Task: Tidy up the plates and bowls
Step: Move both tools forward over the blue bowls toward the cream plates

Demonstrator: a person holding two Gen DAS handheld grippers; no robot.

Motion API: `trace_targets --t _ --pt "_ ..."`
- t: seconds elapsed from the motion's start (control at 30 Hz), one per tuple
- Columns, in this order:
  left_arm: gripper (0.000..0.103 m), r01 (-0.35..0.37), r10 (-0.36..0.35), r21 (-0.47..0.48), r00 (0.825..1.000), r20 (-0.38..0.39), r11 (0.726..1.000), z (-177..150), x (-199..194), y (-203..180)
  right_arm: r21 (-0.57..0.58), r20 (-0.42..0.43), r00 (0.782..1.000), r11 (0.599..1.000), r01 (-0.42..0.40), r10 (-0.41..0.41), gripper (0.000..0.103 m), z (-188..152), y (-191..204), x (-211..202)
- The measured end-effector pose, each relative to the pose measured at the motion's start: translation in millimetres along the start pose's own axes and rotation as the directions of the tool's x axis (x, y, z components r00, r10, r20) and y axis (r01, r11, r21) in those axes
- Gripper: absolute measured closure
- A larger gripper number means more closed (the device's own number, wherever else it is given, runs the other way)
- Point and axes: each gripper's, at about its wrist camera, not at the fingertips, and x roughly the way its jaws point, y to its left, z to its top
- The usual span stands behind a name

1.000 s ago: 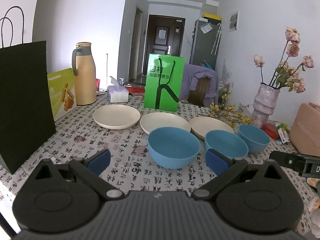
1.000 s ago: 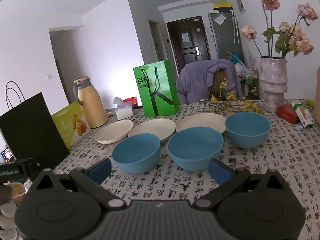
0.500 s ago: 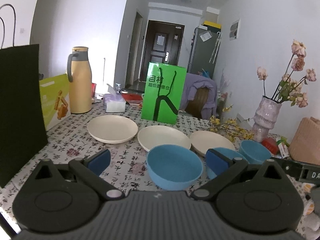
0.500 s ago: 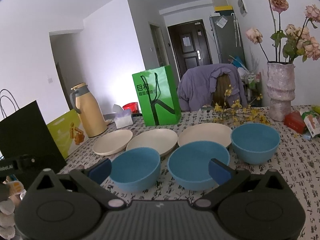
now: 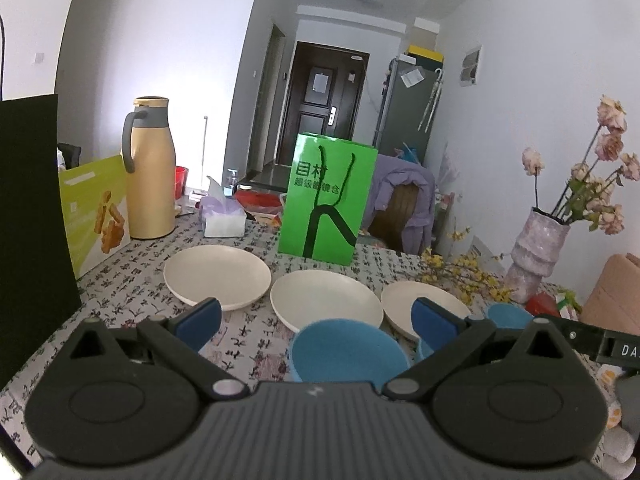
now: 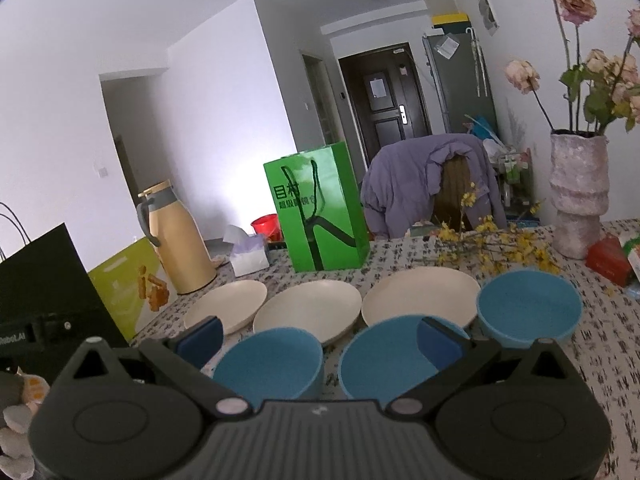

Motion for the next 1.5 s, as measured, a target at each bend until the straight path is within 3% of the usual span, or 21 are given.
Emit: trace_targets --t 0.6,0.97,1.2,1.5 --pt "0.000 -0.009 0.008 -0.026 0.999 -0.038 1.000 38.8 43.7 18.7 0.069 -0.044 0.995 0.994 -0.083 0.086 0.000 54.7 -2.2 61.0" --pt "0.000 0.007 -0.011 -0.058 0.998 -0.065 0.998 56.1 81.4 32.9 0.042 -0.130 0.989 0.997 -0.069 0.074 0.000 72.1 18.1 124.8" --pt "0.000 -0.009 -0.004 -0.134 0.996 -0.094 0.991 62.8 117.1 44.1 0.054 -0.186 0.981 0.997 -0.053 0.062 0.000 82.1 15.0 170.1" --pt "0.000 -0.039 0.006 -0.200 0.987 -0.164 0.979 61.5 174.0 50.5 0.017 -0.260 0.966 1.000 0.005 0.000 0.000 87.3 13.9 229.0"
